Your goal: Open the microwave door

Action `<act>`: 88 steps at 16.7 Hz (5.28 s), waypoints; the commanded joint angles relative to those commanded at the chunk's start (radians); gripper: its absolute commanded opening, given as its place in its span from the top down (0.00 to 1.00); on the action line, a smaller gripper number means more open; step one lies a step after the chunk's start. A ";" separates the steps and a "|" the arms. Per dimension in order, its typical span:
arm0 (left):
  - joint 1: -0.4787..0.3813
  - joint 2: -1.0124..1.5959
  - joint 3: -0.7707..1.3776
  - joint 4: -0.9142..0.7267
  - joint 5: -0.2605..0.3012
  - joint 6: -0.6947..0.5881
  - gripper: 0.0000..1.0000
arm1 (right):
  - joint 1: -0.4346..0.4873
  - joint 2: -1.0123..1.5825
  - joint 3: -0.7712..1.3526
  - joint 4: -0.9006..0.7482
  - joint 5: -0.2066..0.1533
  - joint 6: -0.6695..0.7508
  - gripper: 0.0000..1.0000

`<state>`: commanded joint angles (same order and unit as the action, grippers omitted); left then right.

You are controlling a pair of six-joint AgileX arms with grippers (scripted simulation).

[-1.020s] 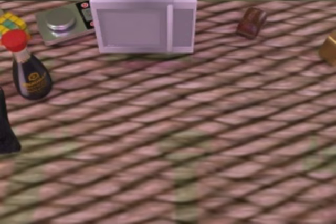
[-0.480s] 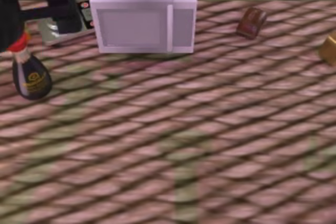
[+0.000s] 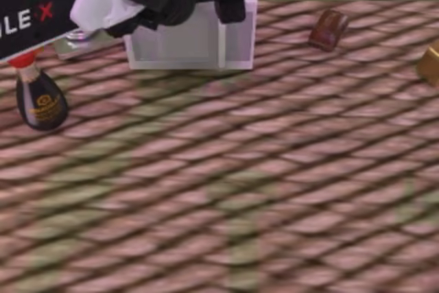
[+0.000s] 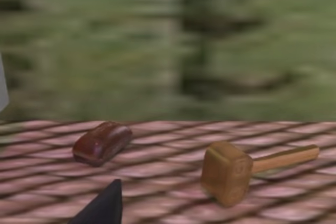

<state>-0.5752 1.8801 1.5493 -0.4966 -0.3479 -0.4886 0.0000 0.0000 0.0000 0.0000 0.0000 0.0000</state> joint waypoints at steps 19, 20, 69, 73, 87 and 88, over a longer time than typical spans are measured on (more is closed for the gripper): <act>-0.017 0.444 0.299 0.030 -0.010 -0.005 0.00 | 0.000 0.000 0.000 0.000 0.000 0.000 0.00; -0.013 0.454 0.306 0.037 -0.008 -0.001 0.00 | 0.000 0.000 0.000 0.000 0.000 0.000 0.00; -0.045 0.362 0.148 0.092 -0.028 -0.029 1.00 | 0.000 0.000 0.000 0.000 0.000 0.000 0.00; -0.045 0.362 0.148 0.092 -0.028 -0.029 1.00 | 0.000 0.000 0.000 0.000 0.000 0.000 0.00; -0.038 0.311 0.061 0.150 0.012 0.030 1.00 | 0.000 0.000 0.000 0.000 0.000 0.000 0.00; -0.038 0.311 0.061 0.150 0.012 0.030 1.00 | 0.000 0.000 0.000 0.000 0.000 0.000 0.00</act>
<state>-0.6136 2.1914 1.6101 -0.3464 -0.3355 -0.4584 0.0000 0.0000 0.0000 0.0000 0.0000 0.0000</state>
